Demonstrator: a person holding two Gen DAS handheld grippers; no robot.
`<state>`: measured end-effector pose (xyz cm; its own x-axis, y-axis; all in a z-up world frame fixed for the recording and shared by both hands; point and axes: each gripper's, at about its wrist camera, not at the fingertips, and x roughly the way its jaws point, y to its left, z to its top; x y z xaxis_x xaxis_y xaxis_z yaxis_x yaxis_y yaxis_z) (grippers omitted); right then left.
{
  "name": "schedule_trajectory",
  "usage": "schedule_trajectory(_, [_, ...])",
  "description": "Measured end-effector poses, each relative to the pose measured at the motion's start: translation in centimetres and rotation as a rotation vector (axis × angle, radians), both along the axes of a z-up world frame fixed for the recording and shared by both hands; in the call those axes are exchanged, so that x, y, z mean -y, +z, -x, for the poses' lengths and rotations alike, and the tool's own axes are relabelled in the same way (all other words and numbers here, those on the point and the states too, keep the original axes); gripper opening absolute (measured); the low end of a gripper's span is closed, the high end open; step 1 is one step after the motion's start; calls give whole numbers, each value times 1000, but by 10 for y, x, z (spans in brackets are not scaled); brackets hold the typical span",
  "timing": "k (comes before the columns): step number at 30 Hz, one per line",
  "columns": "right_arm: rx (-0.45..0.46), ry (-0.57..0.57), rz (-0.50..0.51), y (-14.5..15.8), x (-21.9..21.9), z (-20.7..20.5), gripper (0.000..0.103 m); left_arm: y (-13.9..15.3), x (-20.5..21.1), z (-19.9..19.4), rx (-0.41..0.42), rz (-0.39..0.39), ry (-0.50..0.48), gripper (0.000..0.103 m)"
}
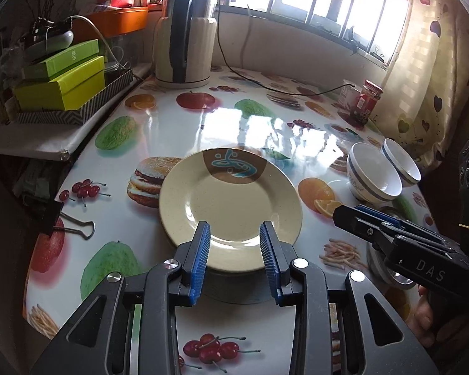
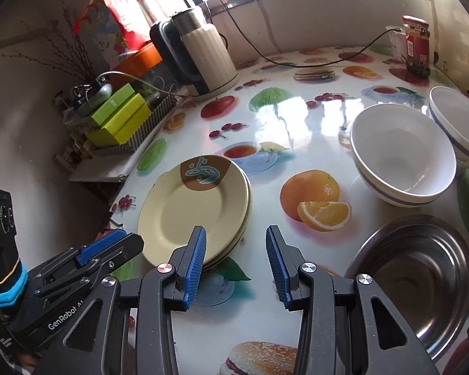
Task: Organize plates and bowls
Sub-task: 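Move both tools away from the plates toward the white bowls, then close the left tool on the rim of a white bowl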
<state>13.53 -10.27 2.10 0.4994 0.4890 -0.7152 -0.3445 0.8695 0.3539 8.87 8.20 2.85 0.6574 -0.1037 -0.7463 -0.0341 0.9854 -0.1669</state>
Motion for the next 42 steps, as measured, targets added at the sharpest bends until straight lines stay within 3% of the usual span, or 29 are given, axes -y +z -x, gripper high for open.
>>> schedule_trajectory(11, [59,-117,57,20,57,0,48,15,51,-23,26,-13,-132,34])
schedule_trajectory(23, [73,-283,128,29,123,-12,53,14,107,-70,-9,109,-297,34])
schedule_trajectory(38, [35,-296,183,9,137,-58,52,-9,140,-131,-82,109,-320,34])
schedule_trajectory(42, [24,-292,197,2,136,-65,43,-14,145,-139,-94,96,-329,34])
